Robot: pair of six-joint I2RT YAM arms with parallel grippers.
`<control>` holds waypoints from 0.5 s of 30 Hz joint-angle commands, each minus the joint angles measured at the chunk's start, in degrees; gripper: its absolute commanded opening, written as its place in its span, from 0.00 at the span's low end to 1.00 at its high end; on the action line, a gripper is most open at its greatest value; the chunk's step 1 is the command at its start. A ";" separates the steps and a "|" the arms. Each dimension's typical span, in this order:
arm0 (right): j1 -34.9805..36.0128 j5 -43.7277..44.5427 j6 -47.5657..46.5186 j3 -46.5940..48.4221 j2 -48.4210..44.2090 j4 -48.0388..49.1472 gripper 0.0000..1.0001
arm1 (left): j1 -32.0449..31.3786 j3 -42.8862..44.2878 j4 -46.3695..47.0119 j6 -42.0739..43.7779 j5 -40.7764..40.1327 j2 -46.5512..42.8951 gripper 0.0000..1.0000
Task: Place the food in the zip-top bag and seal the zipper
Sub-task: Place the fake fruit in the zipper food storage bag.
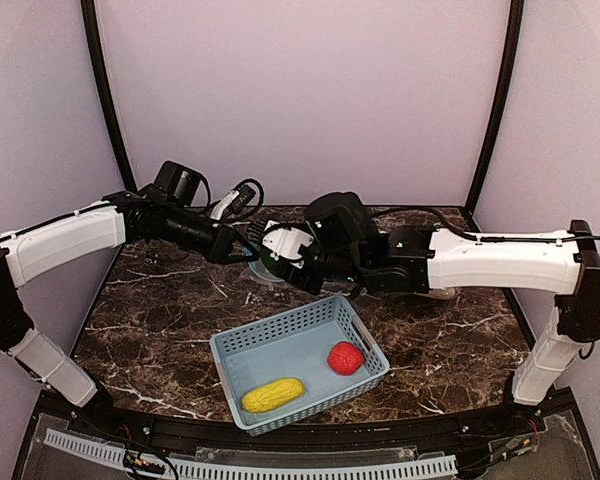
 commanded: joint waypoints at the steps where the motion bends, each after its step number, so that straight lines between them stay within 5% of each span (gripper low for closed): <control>1: 0.34 1.80 -1.65 0.25 1.46 -2.12 0.43 | 0.24 1.99 -2.62 1.12 1.89 0.20 0.01; 15: -0.11 6.74 4.39 3.76 5.39 -11.78 0.46 | 0.25 0.64 -0.26 2.66 -1.03 -2.57 0.01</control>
